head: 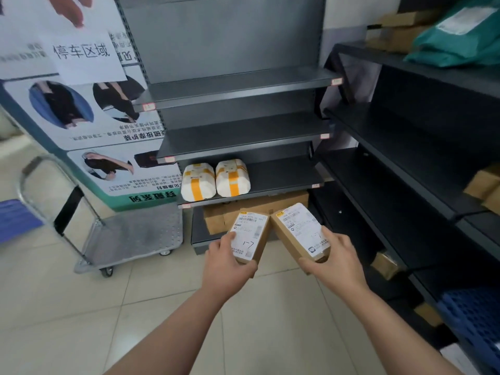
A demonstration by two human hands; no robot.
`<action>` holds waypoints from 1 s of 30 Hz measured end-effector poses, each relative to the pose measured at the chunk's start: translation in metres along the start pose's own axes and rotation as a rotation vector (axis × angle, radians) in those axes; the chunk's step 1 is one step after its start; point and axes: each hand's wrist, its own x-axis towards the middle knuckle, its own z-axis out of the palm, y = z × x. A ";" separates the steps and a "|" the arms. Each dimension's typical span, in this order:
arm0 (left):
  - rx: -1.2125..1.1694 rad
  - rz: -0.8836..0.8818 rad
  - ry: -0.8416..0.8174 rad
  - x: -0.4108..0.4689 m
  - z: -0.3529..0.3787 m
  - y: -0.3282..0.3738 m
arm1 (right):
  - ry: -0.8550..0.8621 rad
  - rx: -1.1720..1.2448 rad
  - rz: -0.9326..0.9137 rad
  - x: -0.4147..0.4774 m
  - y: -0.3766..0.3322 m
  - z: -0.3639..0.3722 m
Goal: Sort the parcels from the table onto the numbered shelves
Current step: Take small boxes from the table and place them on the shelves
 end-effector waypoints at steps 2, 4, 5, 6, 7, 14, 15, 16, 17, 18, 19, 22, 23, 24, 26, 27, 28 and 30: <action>-0.004 -0.024 0.015 0.028 -0.015 -0.017 | -0.003 0.015 -0.002 0.023 -0.025 0.023; -0.006 -0.051 0.032 0.058 -0.031 -0.034 | -0.012 0.035 -0.027 0.045 -0.050 0.047; -0.003 -0.064 0.039 0.073 -0.038 -0.042 | -0.022 0.037 -0.044 0.056 -0.061 0.059; -0.003 -0.081 0.042 0.086 -0.044 -0.051 | -0.040 0.025 -0.060 0.066 -0.071 0.070; -0.006 -0.101 0.044 0.097 -0.049 -0.059 | -0.057 0.000 -0.078 0.076 -0.080 0.081; -0.026 -0.186 0.092 0.176 -0.066 -0.099 | -0.115 -0.020 -0.120 0.160 -0.121 0.133; -0.031 -0.198 0.100 0.189 -0.069 -0.104 | -0.119 -0.019 -0.120 0.175 -0.126 0.140; -0.036 -0.209 0.109 0.204 -0.071 -0.107 | -0.124 -0.019 -0.120 0.191 -0.131 0.148; -0.040 -0.219 0.121 0.220 -0.074 -0.110 | -0.126 -0.017 -0.121 0.209 -0.137 0.157; -0.041 -0.229 0.134 0.236 -0.078 -0.113 | -0.127 -0.014 -0.126 0.227 -0.143 0.165; -0.042 -0.240 0.145 0.252 -0.081 -0.115 | -0.129 -0.014 -0.132 0.245 -0.151 0.173; -0.024 -0.290 0.163 0.302 -0.096 -0.119 | -0.153 -0.016 -0.130 0.298 -0.176 0.191; -0.016 -0.307 0.169 0.319 -0.101 -0.121 | -0.160 -0.005 -0.133 0.314 -0.183 0.196; -0.008 -0.319 0.179 0.337 -0.105 -0.123 | -0.167 0.009 -0.143 0.330 -0.189 0.201; -0.006 -0.333 0.202 0.374 -0.115 -0.124 | -0.172 0.023 -0.170 0.364 -0.201 0.210; -0.010 -0.337 0.210 0.391 -0.118 -0.123 | -0.170 0.020 -0.181 0.380 -0.206 0.213; -0.012 -0.341 0.210 0.405 -0.120 -0.123 | -0.174 0.012 -0.182 0.395 -0.211 0.216; -0.002 -0.346 0.199 0.428 -0.123 -0.122 | -0.199 0.005 -0.154 0.417 -0.221 0.222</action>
